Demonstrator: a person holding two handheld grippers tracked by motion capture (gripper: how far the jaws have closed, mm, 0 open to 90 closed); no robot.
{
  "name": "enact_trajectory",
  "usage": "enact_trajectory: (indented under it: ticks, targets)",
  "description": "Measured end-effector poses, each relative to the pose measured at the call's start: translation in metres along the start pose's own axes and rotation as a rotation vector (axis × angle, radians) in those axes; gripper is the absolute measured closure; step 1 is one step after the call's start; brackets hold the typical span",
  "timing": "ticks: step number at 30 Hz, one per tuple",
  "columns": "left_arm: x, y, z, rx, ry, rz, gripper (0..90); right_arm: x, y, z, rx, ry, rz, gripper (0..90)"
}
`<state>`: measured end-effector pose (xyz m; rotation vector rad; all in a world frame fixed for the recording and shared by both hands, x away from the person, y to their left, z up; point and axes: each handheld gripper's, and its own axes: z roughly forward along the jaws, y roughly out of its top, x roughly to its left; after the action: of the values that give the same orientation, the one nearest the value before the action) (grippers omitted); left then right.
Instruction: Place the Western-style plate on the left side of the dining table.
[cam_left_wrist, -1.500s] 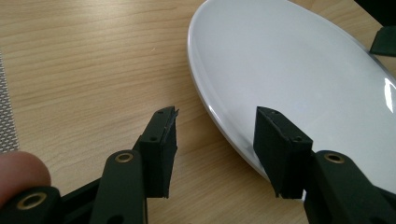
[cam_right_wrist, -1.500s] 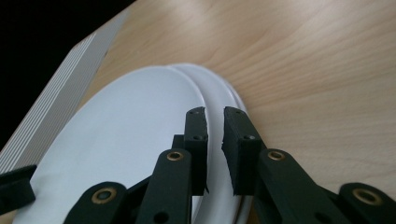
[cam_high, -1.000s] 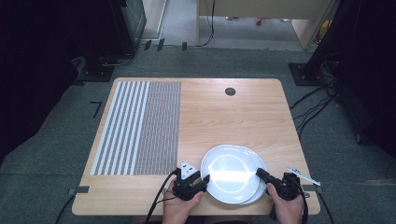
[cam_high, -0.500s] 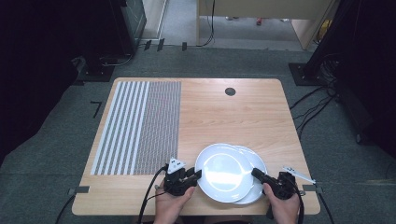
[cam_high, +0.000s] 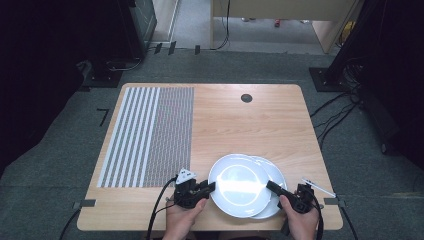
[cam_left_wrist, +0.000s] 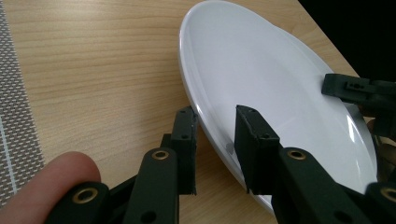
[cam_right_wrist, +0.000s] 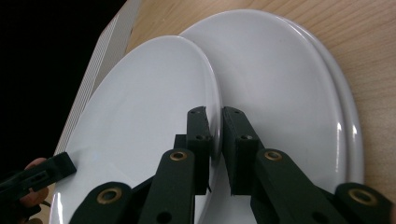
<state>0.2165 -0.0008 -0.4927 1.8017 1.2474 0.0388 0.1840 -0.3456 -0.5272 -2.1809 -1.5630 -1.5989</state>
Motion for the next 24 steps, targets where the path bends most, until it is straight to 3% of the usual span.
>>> enact_trajectory:
  ticks: [9,13,19,20,24]
  targets:
    - [0.010,0.000,0.003,0.016,-0.007,-0.030,69.0,0.011,0.001,-0.007,-0.057,0.023,-0.028,85.0]
    - [0.015,0.000,0.005,0.030,-0.054,-0.059,69.3,0.010,0.002,-0.006,-0.062,0.023,-0.031,85.4]
    - [0.014,0.003,0.004,0.013,-0.066,-0.067,71.7,0.008,0.003,-0.007,-0.064,0.015,0.007,86.3]
    - [0.013,0.005,0.002,0.005,-0.072,-0.059,74.0,0.008,0.004,-0.009,-0.069,0.031,0.027,87.3]
    - [0.013,0.006,0.003,0.005,-0.071,-0.065,74.6,0.009,0.006,-0.008,-0.081,0.028,0.014,87.3]
